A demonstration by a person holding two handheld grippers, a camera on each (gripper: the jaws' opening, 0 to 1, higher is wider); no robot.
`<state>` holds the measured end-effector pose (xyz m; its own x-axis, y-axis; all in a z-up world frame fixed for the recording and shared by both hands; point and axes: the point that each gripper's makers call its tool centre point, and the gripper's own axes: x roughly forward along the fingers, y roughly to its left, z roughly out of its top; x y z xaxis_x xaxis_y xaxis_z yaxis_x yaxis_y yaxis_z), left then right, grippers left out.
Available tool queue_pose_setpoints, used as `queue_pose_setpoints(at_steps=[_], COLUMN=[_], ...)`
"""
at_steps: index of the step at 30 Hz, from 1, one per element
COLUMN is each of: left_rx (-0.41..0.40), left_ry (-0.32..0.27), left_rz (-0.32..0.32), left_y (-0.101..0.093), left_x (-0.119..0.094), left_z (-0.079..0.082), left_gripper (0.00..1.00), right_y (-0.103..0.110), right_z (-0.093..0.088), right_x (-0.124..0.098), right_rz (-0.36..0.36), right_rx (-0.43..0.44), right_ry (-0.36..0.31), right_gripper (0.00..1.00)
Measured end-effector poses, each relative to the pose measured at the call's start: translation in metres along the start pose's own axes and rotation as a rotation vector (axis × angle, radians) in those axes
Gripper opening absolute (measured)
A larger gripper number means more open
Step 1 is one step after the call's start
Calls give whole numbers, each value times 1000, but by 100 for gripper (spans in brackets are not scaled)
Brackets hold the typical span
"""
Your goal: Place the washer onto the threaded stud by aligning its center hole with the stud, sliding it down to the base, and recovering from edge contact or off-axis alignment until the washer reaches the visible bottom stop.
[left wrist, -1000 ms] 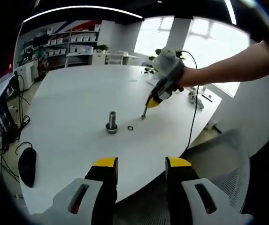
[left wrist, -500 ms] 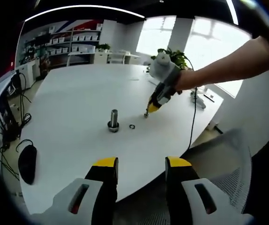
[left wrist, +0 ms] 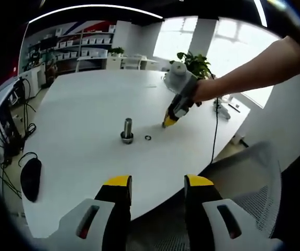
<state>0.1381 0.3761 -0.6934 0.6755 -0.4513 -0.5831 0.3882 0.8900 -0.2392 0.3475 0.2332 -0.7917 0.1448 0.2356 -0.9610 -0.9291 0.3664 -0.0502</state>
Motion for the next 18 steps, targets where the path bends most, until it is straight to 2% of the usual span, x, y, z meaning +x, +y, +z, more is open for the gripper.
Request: queue_pose_setpoints(at_steps=[5, 14, 18], left_rx=[2, 12, 18], left_ry=[1, 6, -14], left_rz=[2, -6, -14], left_y=[-1, -4, -9], left_x=[-1, 4, 4], left_z=[1, 0, 8], left_gripper=[38, 38, 38], right_y=[0, 2, 8], right_z=[-2, -13, -18], right_x=[-1, -12, -17], right_rz=[-11, -16, -12], right_rx=[-13, -1, 9], right_ry=[0, -7, -28], right_gripper=[20, 22, 23])
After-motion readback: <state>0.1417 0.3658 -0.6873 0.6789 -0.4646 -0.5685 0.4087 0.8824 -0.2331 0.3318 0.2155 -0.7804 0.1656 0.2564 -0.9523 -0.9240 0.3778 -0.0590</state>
